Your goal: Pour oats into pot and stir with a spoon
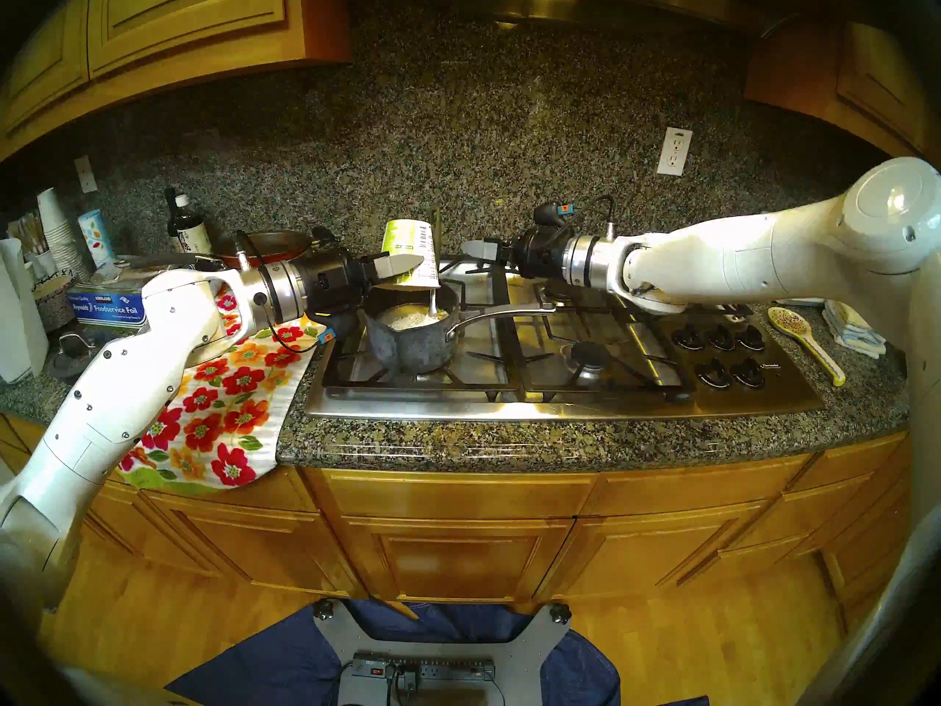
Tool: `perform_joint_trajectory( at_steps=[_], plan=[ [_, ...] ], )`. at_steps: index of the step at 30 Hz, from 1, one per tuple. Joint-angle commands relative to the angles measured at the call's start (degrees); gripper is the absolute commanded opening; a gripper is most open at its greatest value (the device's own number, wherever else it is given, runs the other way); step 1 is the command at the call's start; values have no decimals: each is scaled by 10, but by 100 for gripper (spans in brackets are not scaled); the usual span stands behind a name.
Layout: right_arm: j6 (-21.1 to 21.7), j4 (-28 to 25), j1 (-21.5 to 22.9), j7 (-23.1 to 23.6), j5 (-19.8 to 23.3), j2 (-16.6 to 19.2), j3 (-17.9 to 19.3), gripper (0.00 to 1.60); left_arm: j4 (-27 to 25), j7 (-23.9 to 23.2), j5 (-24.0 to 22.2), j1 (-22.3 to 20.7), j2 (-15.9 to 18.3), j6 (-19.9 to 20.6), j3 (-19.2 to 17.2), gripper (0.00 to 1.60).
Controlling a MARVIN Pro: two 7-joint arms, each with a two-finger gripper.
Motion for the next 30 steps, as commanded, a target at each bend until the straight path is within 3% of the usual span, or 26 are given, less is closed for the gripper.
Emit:
perform_joint_trajectory(
  at_steps=[1, 13, 30],
  plan=[
    [-3, 7, 22, 1, 2, -1, 10, 160, -17, -40, -109, -2, -33, -36, -49, 67],
    [-3, 7, 19, 1, 2, -1, 10, 160, -38, -118, -285, 1, -62, -93, -93, 68],
    [-3, 8, 18, 1, 2, -1, 9, 160, -38, -238, -488, 14, -64, -98, -139, 69]
  ],
)
